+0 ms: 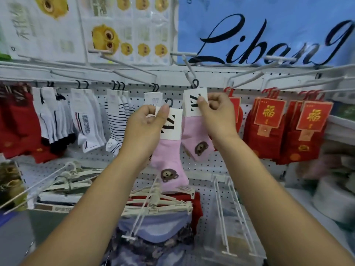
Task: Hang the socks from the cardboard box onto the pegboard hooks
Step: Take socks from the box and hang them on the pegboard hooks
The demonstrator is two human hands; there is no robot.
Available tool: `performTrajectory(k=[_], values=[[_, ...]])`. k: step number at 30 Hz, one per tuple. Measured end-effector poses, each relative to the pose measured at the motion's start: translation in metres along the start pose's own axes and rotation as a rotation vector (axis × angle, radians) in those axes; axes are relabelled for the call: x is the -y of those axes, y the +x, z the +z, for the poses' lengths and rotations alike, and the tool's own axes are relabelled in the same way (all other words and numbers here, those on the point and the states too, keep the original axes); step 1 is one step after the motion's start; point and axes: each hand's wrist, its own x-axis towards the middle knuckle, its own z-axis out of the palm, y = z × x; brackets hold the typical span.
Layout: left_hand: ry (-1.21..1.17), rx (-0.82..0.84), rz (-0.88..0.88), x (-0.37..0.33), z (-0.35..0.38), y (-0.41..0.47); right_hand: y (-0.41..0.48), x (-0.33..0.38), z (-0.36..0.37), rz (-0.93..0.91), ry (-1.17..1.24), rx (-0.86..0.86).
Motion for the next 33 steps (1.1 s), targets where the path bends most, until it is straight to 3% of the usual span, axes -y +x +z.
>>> performTrajectory(k=[11, 16, 21, 24, 26, 30, 33], values=[[-0.025, 0.06, 0.009, 0.013, 0.013, 0.025, 0.009, -0.018, -0.002, 0.025, -0.094, 0.055], [-0.026, 0.06, 0.063, 0.015, 0.016, 0.027, -0.014, -0.011, -0.011, -0.113, -0.205, -0.077], [-0.095, 0.11, 0.066, 0.008, 0.02, 0.025, -0.033, 0.008, -0.017, -0.133, -0.103, 0.165], [-0.117, 0.147, 0.055, 0.008, 0.021, 0.025, -0.032, 0.011, -0.015, -0.154, -0.119, 0.18], [-0.062, 0.093, 0.064, 0.011, 0.018, 0.028, -0.026, 0.01, -0.015, -0.168, -0.154, 0.124], [0.06, -0.173, 0.097, 0.018, 0.0, 0.042, -0.007, 0.011, -0.017, -0.173, -0.215, -0.012], [0.137, -0.225, 0.218, 0.017, -0.016, 0.056, 0.002, 0.016, -0.013, -0.207, -0.272, -0.032]])
